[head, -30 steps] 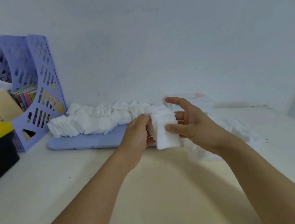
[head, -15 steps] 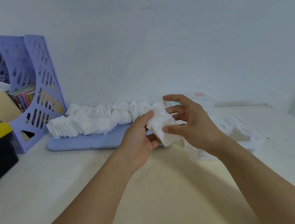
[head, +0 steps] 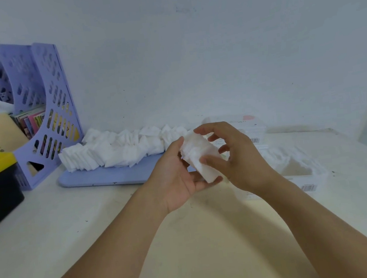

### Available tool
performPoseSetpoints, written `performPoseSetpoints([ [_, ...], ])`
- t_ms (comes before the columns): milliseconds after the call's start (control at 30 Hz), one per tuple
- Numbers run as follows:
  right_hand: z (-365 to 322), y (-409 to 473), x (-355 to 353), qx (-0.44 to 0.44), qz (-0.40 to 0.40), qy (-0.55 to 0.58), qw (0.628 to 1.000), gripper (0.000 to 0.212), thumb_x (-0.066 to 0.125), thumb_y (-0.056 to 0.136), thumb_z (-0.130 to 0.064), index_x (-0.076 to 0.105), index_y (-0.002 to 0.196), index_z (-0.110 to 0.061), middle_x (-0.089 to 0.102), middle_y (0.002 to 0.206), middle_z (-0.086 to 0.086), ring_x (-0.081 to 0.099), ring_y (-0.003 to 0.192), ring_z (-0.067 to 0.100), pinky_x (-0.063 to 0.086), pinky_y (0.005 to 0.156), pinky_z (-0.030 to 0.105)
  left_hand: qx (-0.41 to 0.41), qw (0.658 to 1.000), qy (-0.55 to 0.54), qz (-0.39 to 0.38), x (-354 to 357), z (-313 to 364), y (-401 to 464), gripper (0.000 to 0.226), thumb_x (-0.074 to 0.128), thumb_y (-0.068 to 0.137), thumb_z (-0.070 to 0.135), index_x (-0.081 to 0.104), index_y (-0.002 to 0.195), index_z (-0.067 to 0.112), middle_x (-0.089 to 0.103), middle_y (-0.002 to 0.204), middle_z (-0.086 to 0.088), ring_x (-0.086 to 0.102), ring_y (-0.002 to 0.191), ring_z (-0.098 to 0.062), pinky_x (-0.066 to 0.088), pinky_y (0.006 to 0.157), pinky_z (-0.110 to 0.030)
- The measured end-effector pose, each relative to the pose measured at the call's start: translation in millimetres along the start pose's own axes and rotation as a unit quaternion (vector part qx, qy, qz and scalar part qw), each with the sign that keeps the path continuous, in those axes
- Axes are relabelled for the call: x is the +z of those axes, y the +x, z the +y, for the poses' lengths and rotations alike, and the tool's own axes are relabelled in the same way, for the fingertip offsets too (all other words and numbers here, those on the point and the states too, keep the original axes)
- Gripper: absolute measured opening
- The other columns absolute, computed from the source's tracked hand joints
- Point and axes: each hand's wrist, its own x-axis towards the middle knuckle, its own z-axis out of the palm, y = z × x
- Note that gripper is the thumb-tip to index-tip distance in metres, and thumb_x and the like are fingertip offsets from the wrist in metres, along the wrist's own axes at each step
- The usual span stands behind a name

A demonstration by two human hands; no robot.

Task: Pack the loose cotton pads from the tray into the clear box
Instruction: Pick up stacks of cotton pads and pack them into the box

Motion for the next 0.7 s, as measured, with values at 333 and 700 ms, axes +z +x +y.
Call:
performPoseSetpoints([
  [333,-13,-6,13,0.085,-0.040,0.019,0.995,0.095,0.079,0.083,-0.026,0.019,0.157,-0.035,0.029,0.155,-0.014,0.037,0.137,0.004,0.039,0.111,0.031,-0.017,0.998,-0.030,0.060,16,-2,-5,0.048,0.041,0.103,0.049,0.064,0.125,0.013,0.070,0.124,-0.016,0.066,0.118,-0.030,0.048,0.105,-0.046],
  [700,-21,-7,20,0.073,-0.040,-0.034,0.996,0.082,0.073,0.088,-0.026,0.028,0.157,-0.026,0.037,0.154,-0.009,0.034,0.141,0.006,0.028,0.113,0.019,-0.034,0.987,-0.137,0.073,33,-12,-10,0.053,0.052,0.098,0.058,0.067,0.122,0.012,0.076,0.110,-0.012,0.075,0.095,-0.025,0.055,0.085,-0.040],
])
